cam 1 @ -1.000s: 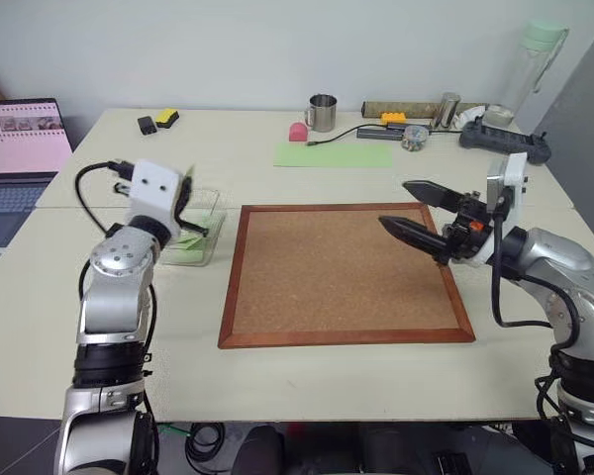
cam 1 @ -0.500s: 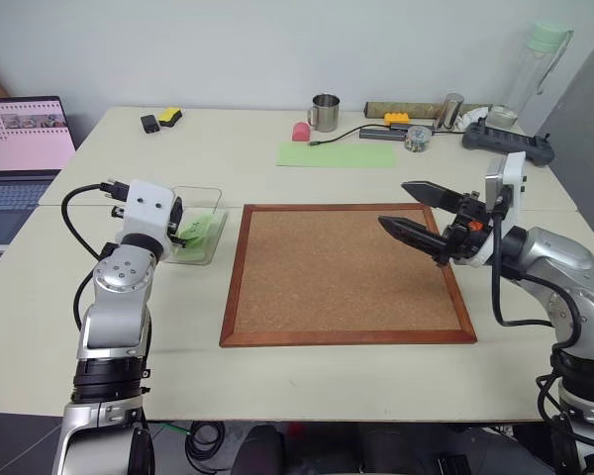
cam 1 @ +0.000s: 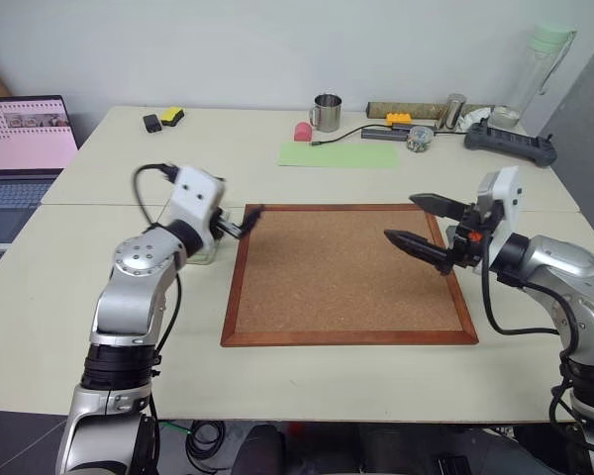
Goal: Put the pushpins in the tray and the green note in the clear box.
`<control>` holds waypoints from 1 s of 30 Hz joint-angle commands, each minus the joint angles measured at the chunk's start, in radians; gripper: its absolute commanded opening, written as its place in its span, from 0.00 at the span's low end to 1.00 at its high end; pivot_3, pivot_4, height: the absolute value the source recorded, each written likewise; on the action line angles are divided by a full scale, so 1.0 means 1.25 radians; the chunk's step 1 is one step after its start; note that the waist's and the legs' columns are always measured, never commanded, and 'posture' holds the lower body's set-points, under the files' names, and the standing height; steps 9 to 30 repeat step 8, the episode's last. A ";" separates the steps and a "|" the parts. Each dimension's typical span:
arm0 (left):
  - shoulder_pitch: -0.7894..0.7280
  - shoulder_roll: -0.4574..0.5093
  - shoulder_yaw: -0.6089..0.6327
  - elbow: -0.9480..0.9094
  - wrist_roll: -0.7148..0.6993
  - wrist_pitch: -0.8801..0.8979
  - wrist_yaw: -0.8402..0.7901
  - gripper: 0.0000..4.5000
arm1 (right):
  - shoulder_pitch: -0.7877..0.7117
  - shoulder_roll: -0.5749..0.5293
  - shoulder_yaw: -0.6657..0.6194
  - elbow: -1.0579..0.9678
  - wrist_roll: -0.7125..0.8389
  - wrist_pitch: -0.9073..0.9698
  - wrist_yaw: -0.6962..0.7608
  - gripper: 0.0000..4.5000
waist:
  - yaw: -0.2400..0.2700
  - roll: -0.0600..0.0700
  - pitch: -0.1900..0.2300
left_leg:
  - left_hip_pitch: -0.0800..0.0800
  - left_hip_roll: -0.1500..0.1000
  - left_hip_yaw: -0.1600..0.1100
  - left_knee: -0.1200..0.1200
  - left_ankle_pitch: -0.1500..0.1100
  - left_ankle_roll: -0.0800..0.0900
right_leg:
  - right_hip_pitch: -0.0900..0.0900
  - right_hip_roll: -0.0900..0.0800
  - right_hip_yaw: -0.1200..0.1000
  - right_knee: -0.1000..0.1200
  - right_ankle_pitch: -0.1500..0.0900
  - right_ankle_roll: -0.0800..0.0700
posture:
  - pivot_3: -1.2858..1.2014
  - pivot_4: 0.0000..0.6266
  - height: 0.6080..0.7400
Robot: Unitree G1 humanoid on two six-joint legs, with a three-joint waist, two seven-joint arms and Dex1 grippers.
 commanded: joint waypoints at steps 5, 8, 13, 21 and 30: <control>0.078 0.009 -0.074 -0.079 -0.066 0.038 -0.109 0.99 | 0.060 0.009 -0.023 -0.016 -0.047 -0.008 -0.067 1.00 | -0.014 0.000 0.000 | 0.000 0.000 0.000 -0.001 0.000 0.000 | 0.000 0.000 0.000 0.000 0.000 0.000 | 0.52 0.24 1.00; 0.078 -0.020 -0.088 -0.058 -0.061 0.028 -0.092 0.99 | 0.093 0.027 -0.021 -0.028 -0.062 -0.014 -0.099 1.00 | -0.013 0.000 0.000 | 0.000 0.000 0.000 0.000 0.000 0.000 | 0.000 0.000 0.000 0.000 0.000 0.000 | 0.52 0.24 1.00; 0.078 -0.020 -0.088 -0.058 -0.061 0.028 -0.092 0.99 | 0.093 0.027 -0.021 -0.028 -0.062 -0.014 -0.099 1.00 | -0.013 0.000 0.000 | 0.000 0.000 0.000 0.000 0.000 0.000 | 0.000 0.000 0.000 0.000 0.000 0.000 | 0.52 0.24 1.00; 0.078 -0.020 -0.088 -0.058 -0.061 0.028 -0.092 0.99 | 0.093 0.027 -0.021 -0.028 -0.062 -0.014 -0.099 1.00 | -0.013 0.000 0.000 | 0.000 0.000 0.000 0.000 0.000 0.000 | 0.000 0.000 0.000 0.000 0.000 0.000 | 0.52 0.24 1.00; 0.078 -0.020 -0.088 -0.058 -0.061 0.028 -0.092 0.99 | 0.093 0.027 -0.021 -0.028 -0.062 -0.014 -0.099 1.00 | -0.013 0.000 0.000 | 0.000 0.000 0.000 0.000 0.000 0.000 | 0.000 0.000 0.000 0.000 0.000 0.000 | 0.52 0.24 1.00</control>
